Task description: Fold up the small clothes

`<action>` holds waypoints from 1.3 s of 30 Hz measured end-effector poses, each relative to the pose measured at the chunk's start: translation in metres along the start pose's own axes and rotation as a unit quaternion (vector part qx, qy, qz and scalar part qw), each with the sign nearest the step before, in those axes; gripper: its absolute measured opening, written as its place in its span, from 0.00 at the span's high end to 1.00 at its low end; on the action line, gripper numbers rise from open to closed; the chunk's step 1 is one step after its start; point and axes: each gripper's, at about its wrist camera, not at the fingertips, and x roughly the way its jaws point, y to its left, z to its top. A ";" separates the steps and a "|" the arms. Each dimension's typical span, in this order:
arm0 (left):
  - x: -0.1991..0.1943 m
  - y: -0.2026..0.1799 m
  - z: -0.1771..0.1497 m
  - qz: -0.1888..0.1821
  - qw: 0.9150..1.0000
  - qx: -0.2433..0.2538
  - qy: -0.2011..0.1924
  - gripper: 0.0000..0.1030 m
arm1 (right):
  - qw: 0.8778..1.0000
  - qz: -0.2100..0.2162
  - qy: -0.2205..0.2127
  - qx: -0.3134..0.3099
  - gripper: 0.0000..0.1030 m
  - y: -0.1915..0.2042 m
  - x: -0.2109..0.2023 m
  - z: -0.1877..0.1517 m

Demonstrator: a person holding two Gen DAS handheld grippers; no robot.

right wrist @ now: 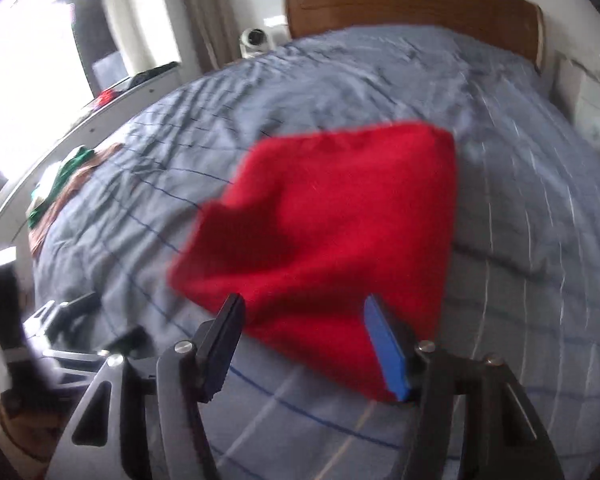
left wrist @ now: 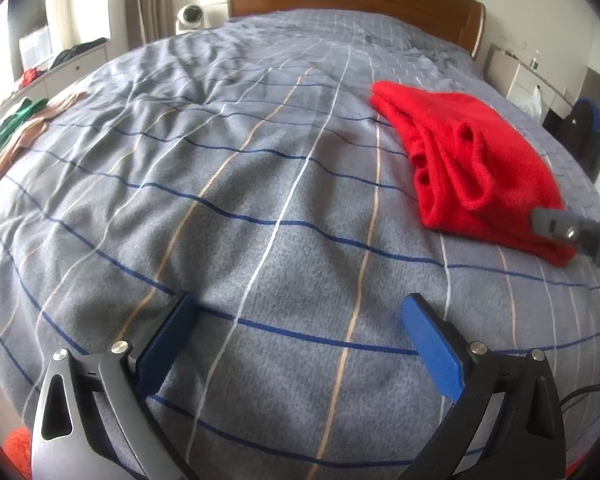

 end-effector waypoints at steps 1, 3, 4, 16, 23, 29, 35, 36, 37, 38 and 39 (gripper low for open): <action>0.000 -0.001 0.000 0.003 1.000 0.004 0.000 0.01 | 1.000 0.002 0.006 0.004 0.39 -0.002 0.005 -0.003; 0.000 -0.002 -0.001 0.005 1.000 0.006 0.000 0.01 | 1.000 0.007 0.011 0.012 0.38 -0.004 0.009 -0.007; -0.001 -0.002 -0.001 0.002 1.000 0.005 0.002 0.01 | 1.000 0.008 0.008 0.013 0.37 -0.004 0.008 -0.006; 0.045 -0.024 0.125 -0.232 0.966 -0.046 0.102 0.01 | 0.989 0.055 -0.027 0.137 0.21 -0.090 -0.012 0.031; 0.102 -0.057 0.147 -0.156 0.977 -0.011 0.144 0.06 | 0.953 0.141 0.013 0.266 0.21 -0.136 0.069 0.071; 0.084 -0.083 0.145 -0.143 0.983 0.044 0.110 0.84 | 0.994 0.021 0.007 0.108 0.65 -0.079 0.077 0.090; 0.030 -0.079 0.156 -0.144 0.988 0.047 0.027 0.85 | 0.994 -0.049 -0.092 -0.022 0.68 -0.026 0.020 0.090; 0.025 -0.079 0.161 -0.143 0.989 0.045 0.016 0.85 | 0.993 -0.049 -0.106 -0.026 0.68 -0.026 0.012 0.092; 0.024 -0.080 0.166 -0.137 0.990 0.045 0.008 0.84 | 0.992 -0.042 -0.118 -0.022 0.68 -0.027 0.007 0.096; 0.025 -0.080 0.170 -0.127 0.991 0.048 0.001 0.82 | 0.992 -0.032 -0.120 -0.016 0.67 -0.029 0.005 0.100; 0.030 -0.084 0.172 -0.113 0.992 0.058 -0.002 0.71 | 0.994 -0.011 -0.111 0.000 0.67 -0.036 0.009 0.108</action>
